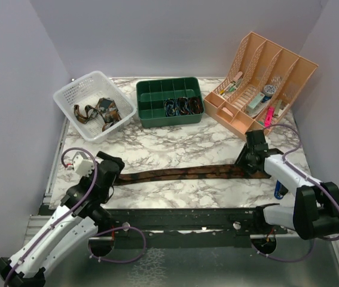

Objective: Roll the ties
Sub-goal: Flatten out the tie at the center of the board.

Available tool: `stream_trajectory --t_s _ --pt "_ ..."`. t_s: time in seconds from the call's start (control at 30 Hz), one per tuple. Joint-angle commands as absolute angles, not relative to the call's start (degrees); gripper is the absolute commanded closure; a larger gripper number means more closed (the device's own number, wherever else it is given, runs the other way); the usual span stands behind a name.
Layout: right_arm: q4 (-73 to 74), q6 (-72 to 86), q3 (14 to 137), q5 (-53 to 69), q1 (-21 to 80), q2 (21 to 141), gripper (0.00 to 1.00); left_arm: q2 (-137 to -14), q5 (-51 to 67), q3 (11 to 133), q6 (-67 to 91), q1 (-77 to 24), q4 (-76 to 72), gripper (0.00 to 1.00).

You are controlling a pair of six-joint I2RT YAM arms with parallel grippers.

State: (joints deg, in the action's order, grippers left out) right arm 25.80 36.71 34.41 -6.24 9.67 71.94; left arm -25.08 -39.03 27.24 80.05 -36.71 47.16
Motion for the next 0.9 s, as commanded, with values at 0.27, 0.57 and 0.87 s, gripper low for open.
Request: stream_trajectory --t_s 0.27,0.57,0.87 --pt "15.77 27.3 38.81 3.22 -5.36 74.02 0.56 -30.7 -35.82 33.78 62.57 -36.39 45.23 0.01" --pt "33.74 33.22 40.35 -0.56 -5.41 60.75 0.15 -44.11 -23.09 37.06 44.84 -36.39 30.69 0.01" --pt "25.13 32.24 42.63 -8.62 -7.11 66.14 0.05 -60.04 -5.29 42.98 34.68 -36.18 23.72 0.01"
